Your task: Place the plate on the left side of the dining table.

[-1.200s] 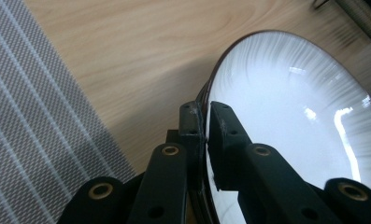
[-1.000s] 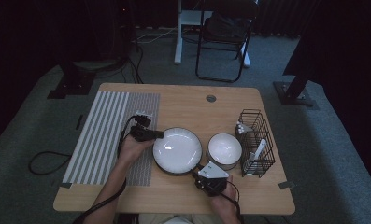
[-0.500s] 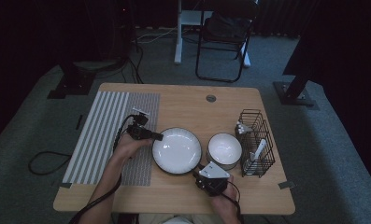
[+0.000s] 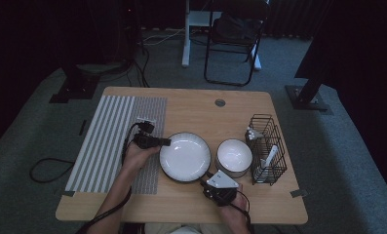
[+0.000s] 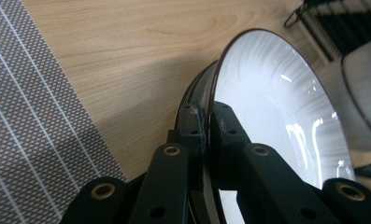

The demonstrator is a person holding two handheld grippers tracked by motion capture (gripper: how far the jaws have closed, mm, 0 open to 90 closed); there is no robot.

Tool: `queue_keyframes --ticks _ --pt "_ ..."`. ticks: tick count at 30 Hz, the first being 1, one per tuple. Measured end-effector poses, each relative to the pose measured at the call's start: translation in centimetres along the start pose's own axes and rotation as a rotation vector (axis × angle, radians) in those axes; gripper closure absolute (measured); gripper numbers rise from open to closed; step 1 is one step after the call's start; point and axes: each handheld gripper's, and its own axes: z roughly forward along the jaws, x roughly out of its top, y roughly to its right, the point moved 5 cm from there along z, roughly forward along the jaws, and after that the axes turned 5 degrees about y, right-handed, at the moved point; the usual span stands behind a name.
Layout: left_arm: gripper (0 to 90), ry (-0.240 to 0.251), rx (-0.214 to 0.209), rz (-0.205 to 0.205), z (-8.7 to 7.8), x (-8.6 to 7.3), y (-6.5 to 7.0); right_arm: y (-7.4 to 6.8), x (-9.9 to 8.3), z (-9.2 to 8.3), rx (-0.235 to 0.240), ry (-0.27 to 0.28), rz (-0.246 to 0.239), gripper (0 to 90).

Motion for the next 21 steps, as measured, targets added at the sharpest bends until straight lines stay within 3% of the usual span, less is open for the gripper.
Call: queue_keyframes --ticks 5,8,13,21 --pt "85.1 0.036 -0.049 -0.056 -0.1 -0.2 -0.2 -0.1 -0.3 -0.1 -0.01 -0.002 -0.006 64.2" --pt "85.0 0.046 -0.042 -0.053 -0.3 -0.1 0.0 0.0 -0.7 -0.2 -0.014 -0.01 -0.003 64.1" --pt "84.6 0.071 -0.066 -0.053 -0.8 0.2 0.6 -0.1 -1.0 -0.2 -0.016 -0.018 0.003 64.1" --pt "84.6 0.124 -0.11 -0.093 -2.2 0.9 0.6 -0.1 -0.9 -0.2 -0.021 -0.013 -0.01 64.1"
